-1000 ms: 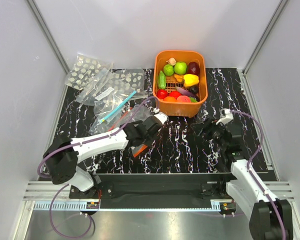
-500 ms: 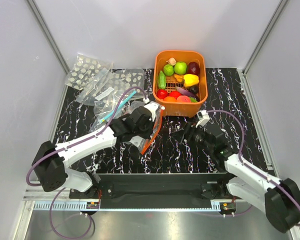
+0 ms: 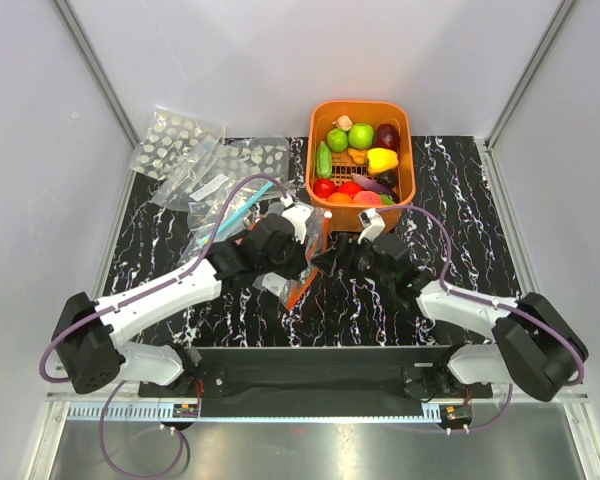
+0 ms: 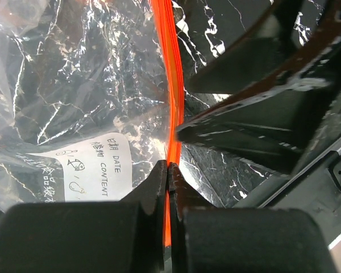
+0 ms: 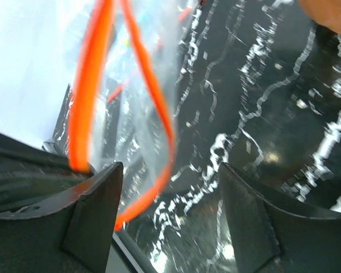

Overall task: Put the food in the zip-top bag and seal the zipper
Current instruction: Pick up the zipper food storage bag at the center of the board, then open the zipper of the food storage bag at the center of the board.

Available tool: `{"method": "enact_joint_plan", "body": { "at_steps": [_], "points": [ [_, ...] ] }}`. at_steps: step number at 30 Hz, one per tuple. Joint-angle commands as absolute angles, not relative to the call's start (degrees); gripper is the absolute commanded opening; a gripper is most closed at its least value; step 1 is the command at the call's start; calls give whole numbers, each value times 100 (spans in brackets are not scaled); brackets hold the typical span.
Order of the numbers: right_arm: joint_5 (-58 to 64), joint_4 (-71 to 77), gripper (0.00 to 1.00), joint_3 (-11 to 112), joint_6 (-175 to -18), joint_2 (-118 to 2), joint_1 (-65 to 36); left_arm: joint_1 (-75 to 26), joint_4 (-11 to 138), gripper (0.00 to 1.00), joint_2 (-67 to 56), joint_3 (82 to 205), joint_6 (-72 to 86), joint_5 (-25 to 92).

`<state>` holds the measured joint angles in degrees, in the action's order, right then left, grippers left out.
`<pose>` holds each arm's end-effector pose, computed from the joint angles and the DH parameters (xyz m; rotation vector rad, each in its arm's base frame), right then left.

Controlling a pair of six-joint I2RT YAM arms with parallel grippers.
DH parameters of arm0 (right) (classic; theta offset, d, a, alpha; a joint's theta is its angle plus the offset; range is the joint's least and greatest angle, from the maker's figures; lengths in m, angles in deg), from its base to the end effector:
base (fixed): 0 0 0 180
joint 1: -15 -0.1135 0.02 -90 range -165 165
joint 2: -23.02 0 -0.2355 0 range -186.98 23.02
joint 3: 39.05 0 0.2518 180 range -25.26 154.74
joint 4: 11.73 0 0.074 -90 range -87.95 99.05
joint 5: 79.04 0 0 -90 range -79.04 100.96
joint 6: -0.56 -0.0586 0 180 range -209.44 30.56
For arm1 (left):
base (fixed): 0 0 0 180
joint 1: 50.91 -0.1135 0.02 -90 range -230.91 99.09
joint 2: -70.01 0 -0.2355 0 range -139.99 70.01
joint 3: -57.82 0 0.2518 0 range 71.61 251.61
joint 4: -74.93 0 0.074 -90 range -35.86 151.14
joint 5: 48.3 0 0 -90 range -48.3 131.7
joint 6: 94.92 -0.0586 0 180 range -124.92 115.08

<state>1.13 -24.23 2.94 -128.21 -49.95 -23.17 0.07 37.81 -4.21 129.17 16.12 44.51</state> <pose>0.2233 0.1882 0.1673 -0.1153 2.0340 1.0479 0.1968 -0.2382 0.2423 0.5789 2.2688 -0.5956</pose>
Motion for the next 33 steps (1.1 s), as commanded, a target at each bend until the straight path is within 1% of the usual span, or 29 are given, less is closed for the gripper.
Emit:
{"method": "enact_joint_plan", "body": {
  "at_steps": [1, 3, 7, 9, 11, 13, 14, 17, 18, 19, 23, 25, 27, 33],
  "points": [
    [401, -3002, 73, 646, -12864, -5274, -2525, -20, 4128, 0, -259, 12804, 1661, 4249],
    [542, -3029, 71, 708, -12934, -5449, -2621, -37, 4189, 0, -233, 12742, 1697, 4214],
    [639, -3020, 60, 761, -13092, -5696, -2692, -81, 4338, 0, -136, 12619, 1758, 4196],
    [717, -2924, 45, 743, -13171, -5731, -2701, -151, 4409, 0, -66, 12549, 1793, 4196],
    [779, -2871, 35, 708, -13207, -5697, -2710, -222, 4444, 0, -4, 12505, 1837, 4196],
    [832, -2775, 28, 656, -13259, -5626, -2736, -309, 4496, 0, 127, 12435, 1881, 4038],
    [910, -2687, 22, 655, -13260, -5600, -2736, -327, 4514, 0, 171, 12391, 1890, 4021],
    [1252, -2064, 11, 787, -13216, -5477, -2754, -424, 4453, 0, 356, 12338, 1969, 4143],
    [1324, -1871, 4, 874, -13198, -5416, -2763, -485, 4418, 0, 400, 12329, 1978, 4378],
    [1403, -1564, 0, 901, -13189, -5389, -2763, -520, 4409, 0, 435, 12303, 1987, 4389],
    [1928, -684, 0, 1147, -13067, -5284, -2850, -670, 4304, 0, 453, 12258, 2083, 4486],
    [2341, -69, 0, 1462, -12996, -5266, -2999, -705, 4033, 0, 304, 12311, 2110, 5002],
    [2580, 500, 0, 1603, -12961, -5274, -3087, -705, 3996, 0, 260, 12285, 2101, 5179],
    [3205, 1233, 0, 1930, -12917, -5432, -3334, -705, 4119, 0, 119, 12162, 2110, 5330]
  ]
}}
